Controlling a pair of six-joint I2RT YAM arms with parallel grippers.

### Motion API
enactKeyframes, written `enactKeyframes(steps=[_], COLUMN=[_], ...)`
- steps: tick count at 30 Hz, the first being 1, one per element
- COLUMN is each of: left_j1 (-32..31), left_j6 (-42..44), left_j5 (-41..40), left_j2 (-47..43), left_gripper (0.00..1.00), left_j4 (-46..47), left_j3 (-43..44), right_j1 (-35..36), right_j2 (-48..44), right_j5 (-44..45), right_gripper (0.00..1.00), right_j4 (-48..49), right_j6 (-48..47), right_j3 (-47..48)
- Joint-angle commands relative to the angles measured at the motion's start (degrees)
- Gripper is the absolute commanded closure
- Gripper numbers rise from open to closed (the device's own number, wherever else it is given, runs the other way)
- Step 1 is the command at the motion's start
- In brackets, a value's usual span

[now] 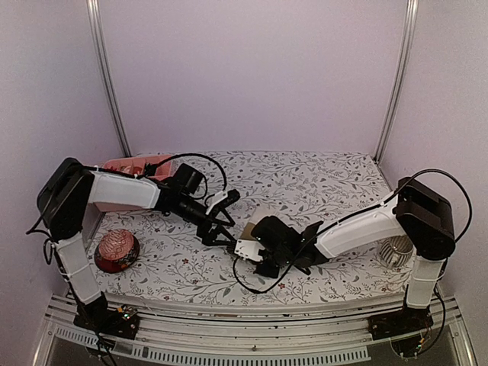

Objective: Roll the underwear
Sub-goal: Roll the underwear at the center of the board.

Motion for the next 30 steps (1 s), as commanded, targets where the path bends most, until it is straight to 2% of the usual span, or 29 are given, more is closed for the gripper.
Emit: enactKeyframes(steps=[1,9,14,22,26,30], left_j1=[1.8,0.5,-4.6,-18.8,-23.4,-25.4], left_j6=[2.1,15.0,22.2,27.2,29.2,31.6], left_j5=[-3.0,-10.5,-18.9,-32.2,-40.1,-46.8], left_j2=[-8.5,-20.0,-23.3,-20.1,-14.8,-9.3], left_gripper=[0.01,0.03,0.08,0.13,0.24,0.33], left_j4=[8.8,23.1,30.8,39.1,43.7,49.9], left_j3=[-6.9,-21.9,-28.2,-33.0,-32.2,-31.2], right_j1=[-2.0,-8.0,-12.7,-15.8,-16.8,-18.3], right_j2=[-0.2,-1.3,-0.3,4.4,5.9,7.1], right_j5=[-6.8,-20.8,-31.5,-42.7,-43.7,-45.6], right_gripper=[0.96,0.94,0.93,0.93,0.93,0.93], right_j4=[-9.4,-14.2,-18.0,-25.6,-26.5,-26.8], right_j6=[5.4,6.9,8.0,8.7,8.4,8.3], right_j3=[0.0,2.6,5.3,9.2,11.7,12.3])
